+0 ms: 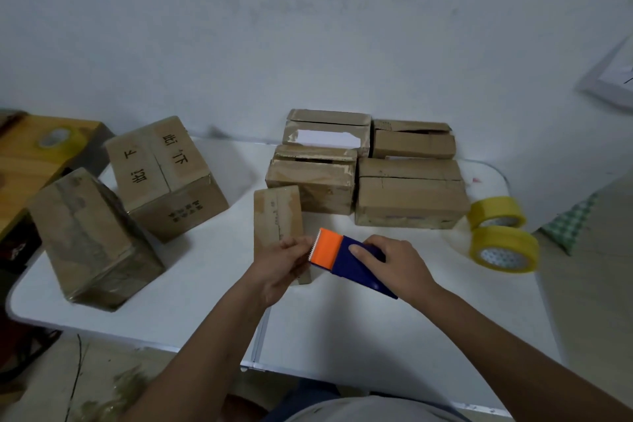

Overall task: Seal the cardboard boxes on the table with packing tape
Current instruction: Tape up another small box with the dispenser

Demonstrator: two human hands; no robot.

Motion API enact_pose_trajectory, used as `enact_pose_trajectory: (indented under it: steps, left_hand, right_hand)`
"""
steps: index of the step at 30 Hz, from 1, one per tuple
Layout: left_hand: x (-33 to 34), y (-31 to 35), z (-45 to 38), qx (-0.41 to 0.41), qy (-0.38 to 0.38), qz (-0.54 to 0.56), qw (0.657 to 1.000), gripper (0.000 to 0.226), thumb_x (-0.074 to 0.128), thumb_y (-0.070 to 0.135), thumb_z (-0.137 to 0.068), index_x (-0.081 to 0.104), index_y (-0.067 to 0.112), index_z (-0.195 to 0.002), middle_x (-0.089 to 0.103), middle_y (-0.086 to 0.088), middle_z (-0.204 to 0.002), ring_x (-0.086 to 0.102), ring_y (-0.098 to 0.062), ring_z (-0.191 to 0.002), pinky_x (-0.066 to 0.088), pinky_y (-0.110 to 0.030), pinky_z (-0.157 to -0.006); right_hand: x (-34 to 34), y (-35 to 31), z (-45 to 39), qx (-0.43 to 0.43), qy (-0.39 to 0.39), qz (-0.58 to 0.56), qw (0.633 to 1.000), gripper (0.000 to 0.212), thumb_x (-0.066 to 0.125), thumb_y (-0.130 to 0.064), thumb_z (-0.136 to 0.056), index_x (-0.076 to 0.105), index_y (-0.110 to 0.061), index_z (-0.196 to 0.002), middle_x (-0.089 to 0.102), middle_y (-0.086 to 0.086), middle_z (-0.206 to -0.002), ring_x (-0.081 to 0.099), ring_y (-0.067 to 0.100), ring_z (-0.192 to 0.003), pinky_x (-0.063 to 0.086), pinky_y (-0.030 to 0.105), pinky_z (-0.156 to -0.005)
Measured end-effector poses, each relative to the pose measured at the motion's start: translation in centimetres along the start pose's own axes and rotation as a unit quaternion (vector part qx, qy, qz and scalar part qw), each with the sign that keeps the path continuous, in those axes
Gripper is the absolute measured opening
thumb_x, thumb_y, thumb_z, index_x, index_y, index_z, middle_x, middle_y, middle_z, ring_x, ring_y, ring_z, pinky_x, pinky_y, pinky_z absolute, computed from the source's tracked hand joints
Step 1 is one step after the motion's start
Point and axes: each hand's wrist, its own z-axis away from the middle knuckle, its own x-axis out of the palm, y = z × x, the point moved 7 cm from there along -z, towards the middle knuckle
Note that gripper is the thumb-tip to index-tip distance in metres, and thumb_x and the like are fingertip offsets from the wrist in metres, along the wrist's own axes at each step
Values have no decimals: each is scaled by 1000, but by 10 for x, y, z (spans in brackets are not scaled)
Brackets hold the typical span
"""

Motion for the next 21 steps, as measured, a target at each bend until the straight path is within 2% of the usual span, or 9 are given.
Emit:
enact_pose_trajectory:
  steps: [3, 6, 8, 12, 16, 19, 21]
  left_hand:
    - [-4, -4, 1, -15, 16, -25, 999, 19, 57, 14, -99, 72, 8, -110, 71, -15, -112, 63, -20, -104, 50, -35, -97]
    - [-6, -6, 4, -24, 6, -36, 999, 16, 57, 15, -99, 72, 9, -102, 71, -9, -97, 64, -14, -89, 54, -21, -72]
    - [-8, -4, 9, -8, -2, -38, 999, 17, 55, 16, -101, 71, 11, -99, 71, -4, -90, 64, -11, -83, 51, -19, -67]
    - [-14, -2, 13, 42, 31, -119, 992, 20, 49, 19, -104, 65, 8, -102, 72, -9, -96, 69, -18, -91, 53, -22, -73]
    - [-21, 0, 13, 79, 83, -141, 983, 18, 51, 23, -103, 62, 9, -103, 68, -7, -98, 66, -16, -90, 51, -20, -67]
    - [-40, 1, 14, 94, 116, -126, 981, 21, 52, 22, -102, 62, 4, -108, 65, -13, -110, 63, -29, -103, 56, -36, -85]
    - [-55, -1, 12, 98, 127, -129, 978, 20, 52, 21, -102, 63, 4, -106, 65, -13, -111, 63, -30, -102, 56, -36, -86]
  right_hand:
    - [3, -5, -1, -13, -17, 12, 1000, 38, 48, -57, -93, 63, -23, -103, 69, -8, -93, 62, 4, -79, 41, 15, -63]
    - [5, -8, -1, -20, -30, 22, 999, 39, 49, -59, -92, 62, -25, -106, 68, -10, -96, 63, 5, -82, 44, 15, -64]
    - [6, -9, -2, -25, -39, 26, 999, 42, 47, -62, -91, 62, -26, -107, 68, -11, -97, 62, 4, -81, 43, 15, -63]
    - [8, -15, -7, -47, -61, 61, 995, 47, 43, -66, -90, 62, -27, -108, 68, -9, -97, 60, 3, -78, 42, 16, -63]
    - [8, -24, -13, -72, -75, 93, 990, 50, 38, -68, -90, 62, -27, -104, 68, -9, -92, 60, 3, -74, 40, 15, -60]
    - [6, -23, -17, -74, -94, 126, 985, 46, 38, -69, -91, 59, -29, -96, 64, -11, -85, 59, 2, -72, 38, 16, -59]
    - [9, -20, -20, -74, -108, 147, 980, 45, 39, -69, -91, 58, -28, -94, 65, -11, -86, 59, 3, -72, 40, 17, -60]
